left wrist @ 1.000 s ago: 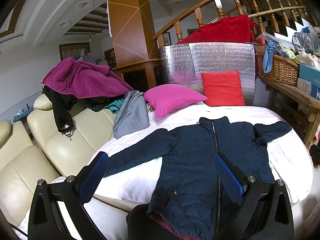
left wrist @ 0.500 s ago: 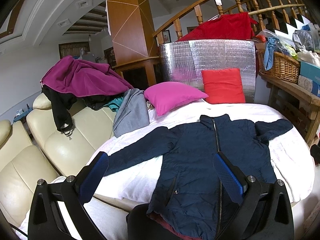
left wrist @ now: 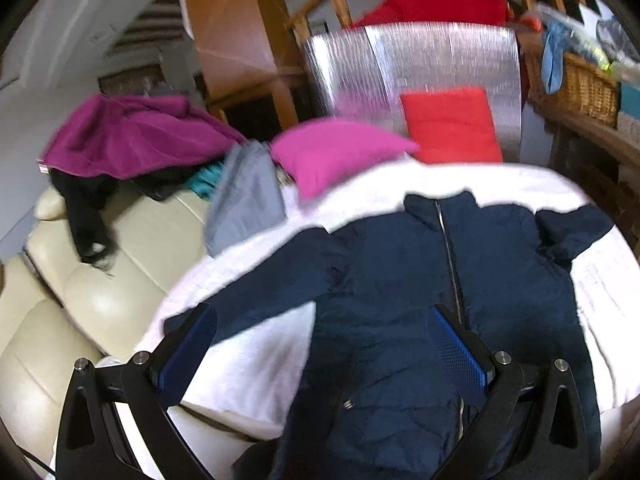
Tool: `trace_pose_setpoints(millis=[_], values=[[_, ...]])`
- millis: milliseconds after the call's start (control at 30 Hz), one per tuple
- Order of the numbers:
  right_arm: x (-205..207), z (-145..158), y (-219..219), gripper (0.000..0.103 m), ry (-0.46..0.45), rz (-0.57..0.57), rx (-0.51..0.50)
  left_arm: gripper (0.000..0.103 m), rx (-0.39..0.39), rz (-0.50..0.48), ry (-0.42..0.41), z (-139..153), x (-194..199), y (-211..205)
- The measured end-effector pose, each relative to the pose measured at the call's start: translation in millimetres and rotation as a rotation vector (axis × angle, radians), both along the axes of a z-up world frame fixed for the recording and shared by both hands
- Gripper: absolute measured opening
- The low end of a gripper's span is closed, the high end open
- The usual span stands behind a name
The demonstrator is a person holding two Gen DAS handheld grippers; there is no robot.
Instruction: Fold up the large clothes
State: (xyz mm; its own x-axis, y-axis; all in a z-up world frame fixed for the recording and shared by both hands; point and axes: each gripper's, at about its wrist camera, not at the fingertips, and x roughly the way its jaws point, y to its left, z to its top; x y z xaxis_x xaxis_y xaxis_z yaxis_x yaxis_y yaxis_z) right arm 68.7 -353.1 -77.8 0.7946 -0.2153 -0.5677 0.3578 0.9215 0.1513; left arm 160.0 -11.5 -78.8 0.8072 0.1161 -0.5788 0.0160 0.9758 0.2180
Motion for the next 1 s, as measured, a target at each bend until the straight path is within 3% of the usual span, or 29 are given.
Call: trace_pose_setpoints(millis=[167,333,633,733,1000], values=[[51.8,-33.5,-58.8,0.103,0.055,-0.036,0.128,0.103,-0.06,0.014,0.257,-66.6,102.8,-17.5],[107.1,-79.2,-126.8,0.103,0.086,-0.067,0.306,0.103,-0.072,0.086,0.364,-125.3,170.6,-36.7],[194.2,-146.7,-236.1,0.103,0.023,-0.174,0.607,0.103,-0.097,0.091,0.425,-179.8,234.1,-69.0],[212.5,-169.2,-271.0,0.098,0.008,-0.242,0.678,0.103,-0.066,0.07,0.452,-200.9,235.1,-76.5],[239.5,-215.5,-348.3,0.083,-0.042,-0.423,0.801,0.103,-0.07,0.066,0.393,-204.9,217.8,-85.7]])
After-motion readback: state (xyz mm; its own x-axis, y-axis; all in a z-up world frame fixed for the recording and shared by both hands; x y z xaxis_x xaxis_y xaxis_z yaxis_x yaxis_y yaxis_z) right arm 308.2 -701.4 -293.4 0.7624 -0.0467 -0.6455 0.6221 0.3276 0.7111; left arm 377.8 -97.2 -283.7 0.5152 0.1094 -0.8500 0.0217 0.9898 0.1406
